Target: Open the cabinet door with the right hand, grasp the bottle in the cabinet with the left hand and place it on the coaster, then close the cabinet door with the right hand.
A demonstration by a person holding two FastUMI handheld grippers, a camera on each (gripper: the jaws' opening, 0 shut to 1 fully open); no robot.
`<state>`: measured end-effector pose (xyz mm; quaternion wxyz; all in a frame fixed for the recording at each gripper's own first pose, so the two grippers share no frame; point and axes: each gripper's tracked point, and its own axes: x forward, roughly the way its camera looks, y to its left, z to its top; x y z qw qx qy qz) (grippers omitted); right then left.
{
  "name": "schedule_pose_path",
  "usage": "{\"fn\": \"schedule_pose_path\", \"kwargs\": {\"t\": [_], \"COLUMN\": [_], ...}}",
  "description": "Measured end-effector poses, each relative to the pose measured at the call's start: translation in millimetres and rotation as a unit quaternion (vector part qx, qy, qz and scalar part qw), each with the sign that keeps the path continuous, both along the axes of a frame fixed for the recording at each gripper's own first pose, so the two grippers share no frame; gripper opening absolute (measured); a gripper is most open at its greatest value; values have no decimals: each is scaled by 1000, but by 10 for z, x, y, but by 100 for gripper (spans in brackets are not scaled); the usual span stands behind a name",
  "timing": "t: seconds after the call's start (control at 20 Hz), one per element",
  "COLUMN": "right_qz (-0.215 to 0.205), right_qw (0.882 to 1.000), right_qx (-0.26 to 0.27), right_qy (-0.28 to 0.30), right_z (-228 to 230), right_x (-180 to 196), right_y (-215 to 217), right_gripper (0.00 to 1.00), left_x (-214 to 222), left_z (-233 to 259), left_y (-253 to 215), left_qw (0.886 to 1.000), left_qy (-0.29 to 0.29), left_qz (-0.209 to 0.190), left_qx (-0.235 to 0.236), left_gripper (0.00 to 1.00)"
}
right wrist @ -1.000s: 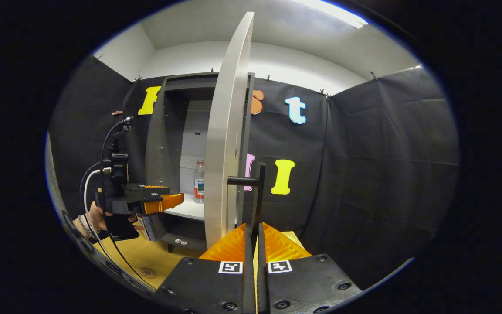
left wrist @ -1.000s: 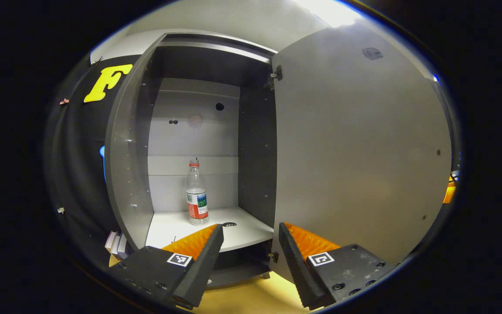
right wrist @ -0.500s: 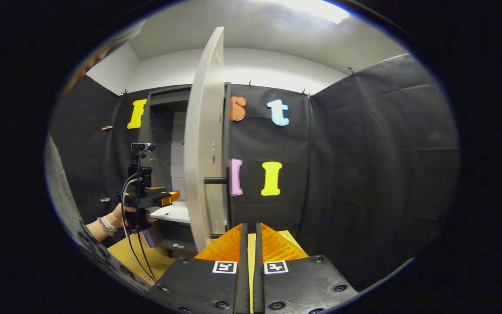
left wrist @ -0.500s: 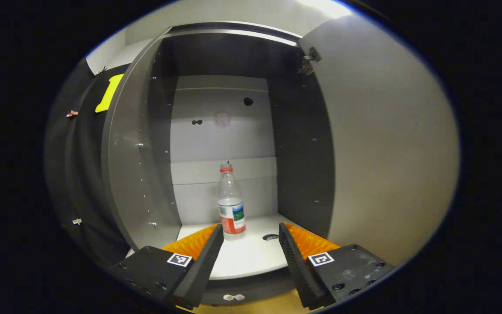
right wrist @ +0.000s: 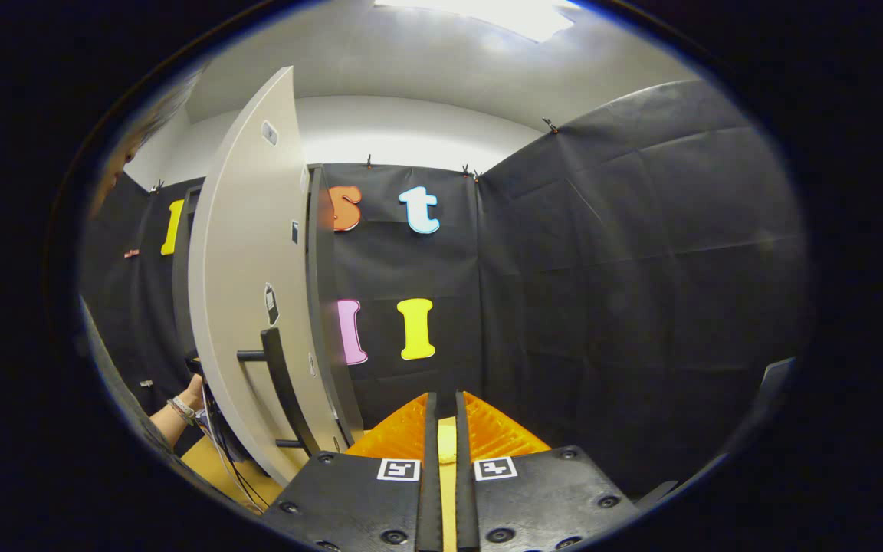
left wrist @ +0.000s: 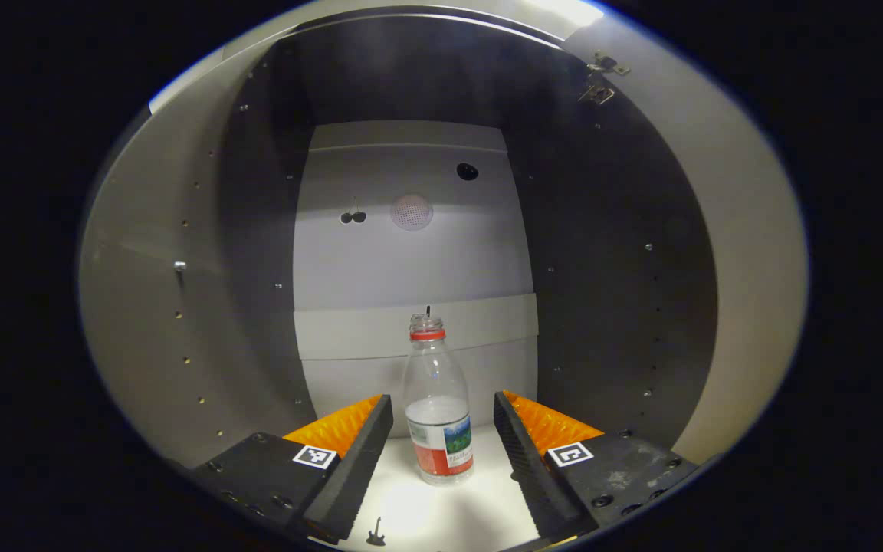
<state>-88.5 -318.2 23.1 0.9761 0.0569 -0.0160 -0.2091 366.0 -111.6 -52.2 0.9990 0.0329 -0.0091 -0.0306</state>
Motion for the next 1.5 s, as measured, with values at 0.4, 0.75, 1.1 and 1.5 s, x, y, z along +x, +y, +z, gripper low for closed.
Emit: {"fn": "schedule_pose_path", "kwargs": {"t": [0.4,0.75,1.1,1.5], "right_qz": [-19,-22,-26,-22], "right_qw": [1000,999,997,999], "right_qx": [24,6,-16,-27], "right_qy": [-7,30,65,40], "right_z": [23,-115,-249,-84], "right_x": [-18,22,-48,-309], "right_y": [-126,-97,105,671], "right_gripper": [9,9,9,9], "left_x": [493,853,300,-850], "left_z": [-339,-390,-287,104], "left_y": [88,62,-29,38], "left_qw": [998,998,997,995], "left_qy": [40,48,59,31], "left_qz": [10,12,-20,-94], "left_qx": [-39,-32,-43,-22], "left_gripper": [94,94,77,77]}}
